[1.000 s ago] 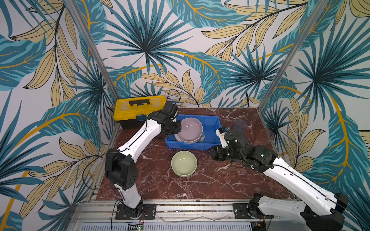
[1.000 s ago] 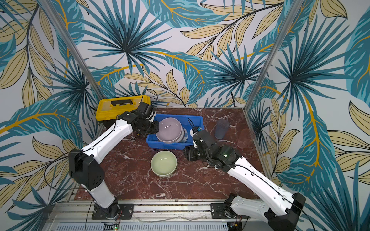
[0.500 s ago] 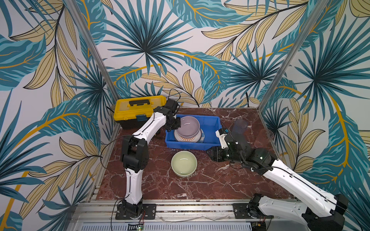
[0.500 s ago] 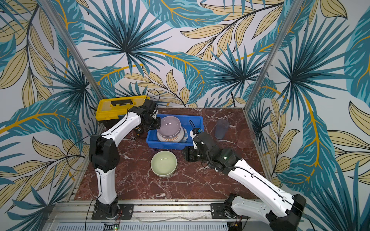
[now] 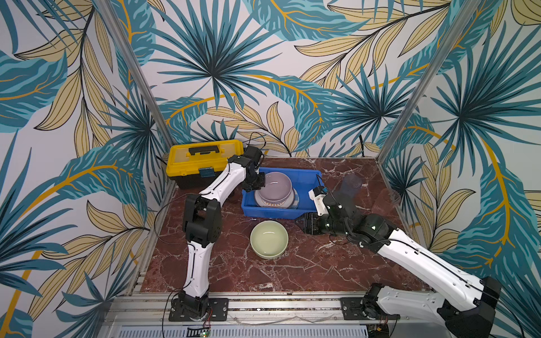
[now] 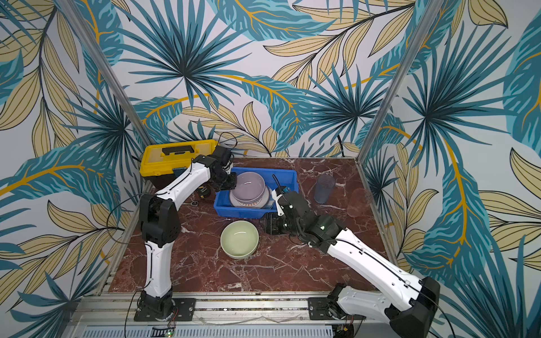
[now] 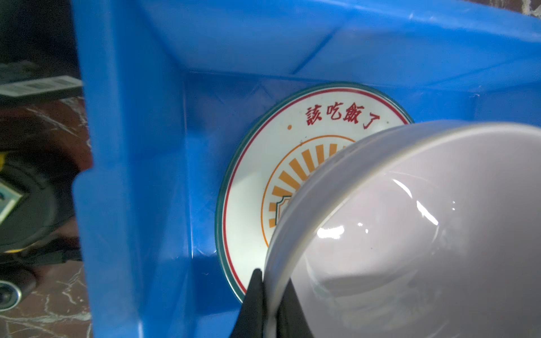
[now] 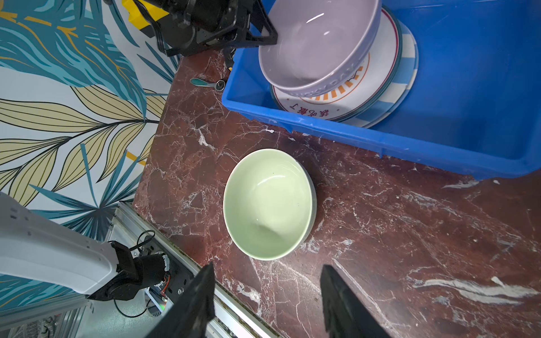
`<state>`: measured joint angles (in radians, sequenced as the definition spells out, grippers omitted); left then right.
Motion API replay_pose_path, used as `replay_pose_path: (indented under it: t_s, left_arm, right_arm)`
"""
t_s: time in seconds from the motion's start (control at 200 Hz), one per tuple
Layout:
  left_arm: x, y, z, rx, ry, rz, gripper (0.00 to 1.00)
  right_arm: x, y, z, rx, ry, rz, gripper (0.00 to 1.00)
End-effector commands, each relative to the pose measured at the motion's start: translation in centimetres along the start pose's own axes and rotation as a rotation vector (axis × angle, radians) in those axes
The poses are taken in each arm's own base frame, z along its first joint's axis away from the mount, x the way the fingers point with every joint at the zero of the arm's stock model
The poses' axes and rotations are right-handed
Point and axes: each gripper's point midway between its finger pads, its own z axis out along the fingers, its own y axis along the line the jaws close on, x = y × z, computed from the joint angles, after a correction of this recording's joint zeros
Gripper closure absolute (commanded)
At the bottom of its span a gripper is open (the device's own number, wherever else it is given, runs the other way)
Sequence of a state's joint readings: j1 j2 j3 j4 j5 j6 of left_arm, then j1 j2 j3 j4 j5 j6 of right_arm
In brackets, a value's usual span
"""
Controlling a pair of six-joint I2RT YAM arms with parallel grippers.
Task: Place the mixed dishes into the plastic bin
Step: 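Carry the lavender bowl into the bin with left gripper while right draws back, then lower the lavender bowl onto the plates and open the left gripper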
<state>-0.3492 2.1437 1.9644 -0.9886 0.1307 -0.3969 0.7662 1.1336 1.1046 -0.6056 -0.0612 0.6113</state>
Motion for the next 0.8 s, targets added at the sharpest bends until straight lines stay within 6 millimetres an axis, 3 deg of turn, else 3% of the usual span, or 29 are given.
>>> replay_pose_path:
  t_s: [0.0, 0.27, 0.621, 0.796]
  left_arm:
    - [-2.1, -0.75, -0.93, 0.034, -0.065, 0.001, 1.0]
    - [-2.53, -0.4, -0.4, 0.005, -0.061, 0.008, 1.0]
    - [-2.29, -0.79, -0.34, 0.024, -0.044, 0.008, 0.79]
    - [-2.1, -1.08, -0.49, 0.042, -0.034, 0.007, 0.74]
  right_arm:
    - [-0.16, 0.25, 0.13, -0.017, -0.007, 0.014, 0.4]
    - [-0.03, 0.12, 0.31, -0.011, 0.001, 0.01, 0.4]
    - [0.29, -0.12, 0.54, -0.004, 0.01, 0.011, 0.4]
    - [0.36, -0.26, 0.58, 0.001, 0.012, 0.014, 0.4]
